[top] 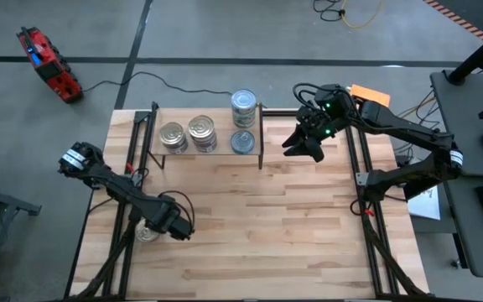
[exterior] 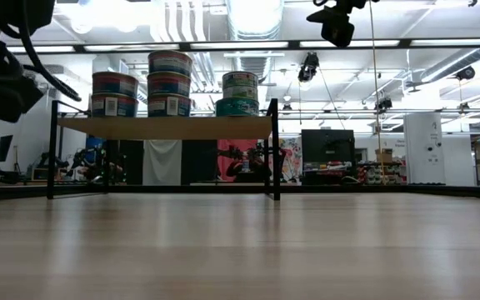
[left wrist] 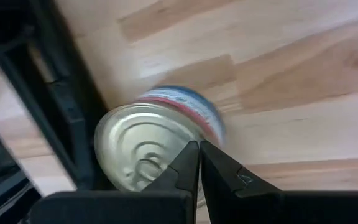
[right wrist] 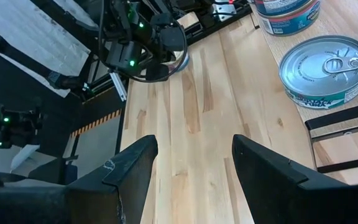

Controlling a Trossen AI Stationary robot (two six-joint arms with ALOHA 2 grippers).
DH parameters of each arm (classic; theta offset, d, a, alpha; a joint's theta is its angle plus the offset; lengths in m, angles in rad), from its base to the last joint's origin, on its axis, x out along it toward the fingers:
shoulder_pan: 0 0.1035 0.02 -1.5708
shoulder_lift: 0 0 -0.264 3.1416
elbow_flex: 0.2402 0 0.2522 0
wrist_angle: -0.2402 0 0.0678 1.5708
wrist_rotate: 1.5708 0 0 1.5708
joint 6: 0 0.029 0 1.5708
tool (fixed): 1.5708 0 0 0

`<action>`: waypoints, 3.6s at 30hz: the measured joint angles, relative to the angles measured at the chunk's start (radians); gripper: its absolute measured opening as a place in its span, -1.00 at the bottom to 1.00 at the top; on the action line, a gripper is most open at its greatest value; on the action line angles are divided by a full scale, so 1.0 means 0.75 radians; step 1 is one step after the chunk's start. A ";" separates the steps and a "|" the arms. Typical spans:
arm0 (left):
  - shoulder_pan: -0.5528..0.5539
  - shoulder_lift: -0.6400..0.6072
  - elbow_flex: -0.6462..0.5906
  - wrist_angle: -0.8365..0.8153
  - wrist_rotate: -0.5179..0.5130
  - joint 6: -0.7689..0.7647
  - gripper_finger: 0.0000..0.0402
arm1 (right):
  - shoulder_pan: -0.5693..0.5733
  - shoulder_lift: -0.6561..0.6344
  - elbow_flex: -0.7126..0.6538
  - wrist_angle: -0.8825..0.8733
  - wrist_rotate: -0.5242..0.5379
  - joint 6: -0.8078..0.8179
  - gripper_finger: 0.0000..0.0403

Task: Stack canned seafood by type on shelf
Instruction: Stack the blue and pink tuna can on top of the blue and pink tuna can on the shelf

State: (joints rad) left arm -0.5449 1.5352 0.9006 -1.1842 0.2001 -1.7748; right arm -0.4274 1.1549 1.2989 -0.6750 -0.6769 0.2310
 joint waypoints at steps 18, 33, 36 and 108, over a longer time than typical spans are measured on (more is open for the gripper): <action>0.000 -0.001 0.008 0.667 -0.303 -0.020 -1.00 | 0.000 0.001 -0.007 0.000 -0.001 -0.009 0.04; -0.002 -0.001 0.171 -0.037 -0.300 0.037 -1.00 | 0.000 0.001 -0.075 0.001 -0.001 0.060 0.04; -0.001 0.004 0.131 0.062 -0.299 0.048 -1.00 | 0.000 0.001 -0.089 0.002 -0.001 0.077 0.04; 0.023 -0.431 -0.183 1.203 -0.618 0.558 -1.00 | 0.874 0.529 -0.158 0.731 0.771 1.019 -0.18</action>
State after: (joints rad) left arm -0.5274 1.2123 0.7636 -0.2819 -0.2638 -1.3564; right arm 0.2280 1.5518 1.1804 -0.1269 -0.0990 0.9949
